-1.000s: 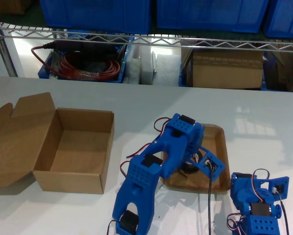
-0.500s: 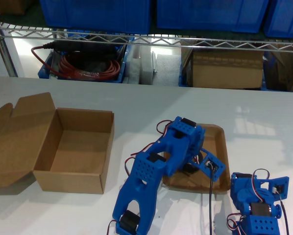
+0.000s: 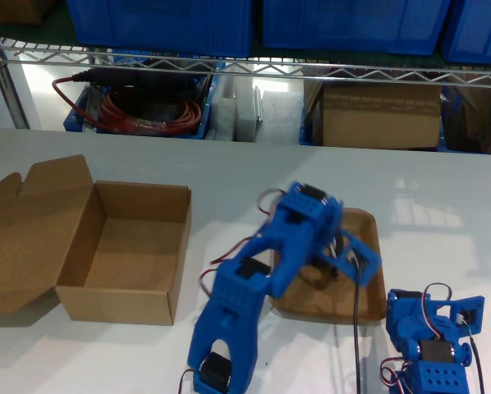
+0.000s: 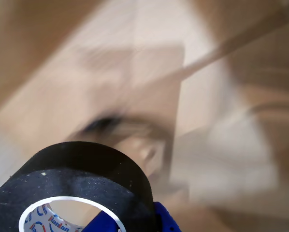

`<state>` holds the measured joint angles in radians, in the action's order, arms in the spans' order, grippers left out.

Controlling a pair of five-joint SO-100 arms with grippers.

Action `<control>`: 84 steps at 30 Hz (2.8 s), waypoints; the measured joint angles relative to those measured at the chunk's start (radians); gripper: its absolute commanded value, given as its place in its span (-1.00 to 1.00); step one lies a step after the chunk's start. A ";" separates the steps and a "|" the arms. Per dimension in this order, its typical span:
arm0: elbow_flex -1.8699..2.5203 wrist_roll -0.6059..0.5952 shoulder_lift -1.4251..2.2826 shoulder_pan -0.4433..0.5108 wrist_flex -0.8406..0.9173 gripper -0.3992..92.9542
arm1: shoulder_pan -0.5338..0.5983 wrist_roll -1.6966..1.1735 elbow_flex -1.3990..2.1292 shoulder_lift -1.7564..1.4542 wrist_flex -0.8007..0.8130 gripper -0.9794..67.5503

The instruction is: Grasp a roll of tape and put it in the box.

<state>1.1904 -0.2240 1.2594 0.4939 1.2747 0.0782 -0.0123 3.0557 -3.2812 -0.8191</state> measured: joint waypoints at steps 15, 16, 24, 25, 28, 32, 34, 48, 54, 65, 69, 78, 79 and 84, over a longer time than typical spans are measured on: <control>0.239 0.038 0.615 -0.736 0.127 -0.99 | 0.000 0.000 0.000 0.000 0.000 -0.96; 0.256 0.038 0.627 -0.776 0.133 -0.99 | 0.000 0.000 0.000 0.000 0.000 -0.96; 0.270 0.049 0.611 -0.977 0.189 -0.99 | 0.000 0.000 0.000 0.000 0.000 -0.96; 0.270 0.051 0.595 -0.988 0.189 -0.99 | 0.000 0.000 0.000 0.000 0.000 -0.96; 0.270 0.051 0.545 -0.982 0.172 -0.99 | 0.000 0.000 0.000 0.000 0.000 -0.96; 0.270 0.051 0.482 -0.999 0.147 -0.99 | 0.000 0.000 0.000 0.000 0.000 -0.96; 0.270 0.051 0.469 -0.999 0.138 -0.99 | 0.000 0.000 0.000 0.000 0.000 -0.96; 0.270 0.069 0.449 -0.996 0.117 -0.46 | 0.000 0.000 0.000 0.000 0.000 -0.96; 0.291 0.104 0.483 -0.946 0.110 -0.92 | 0.000 0.000 0.000 0.000 0.000 -0.96; 1.308 0.304 1.367 -0.526 -0.546 -0.99 | 0.000 0.000 0.000 0.000 0.000 -0.96; 1.763 0.382 1.763 -0.474 -0.600 -0.99 | 0.000 0.000 0.000 0.000 0.000 -0.96; 1.873 0.405 2.043 -0.457 -0.474 -0.99 | 0.000 0.000 0.000 0.000 0.000 -0.96; 1.873 0.405 2.045 -0.457 -0.474 -0.99 | 0.000 0.000 0.000 0.000 0.000 -0.96; 1.873 0.405 2.045 -0.457 -0.474 -0.99 | 0.000 0.000 0.000 0.000 0.000 -0.96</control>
<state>3.0634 0.1810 3.3042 0.0368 0.8007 0.0782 -0.0123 3.0557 -3.2812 -0.8191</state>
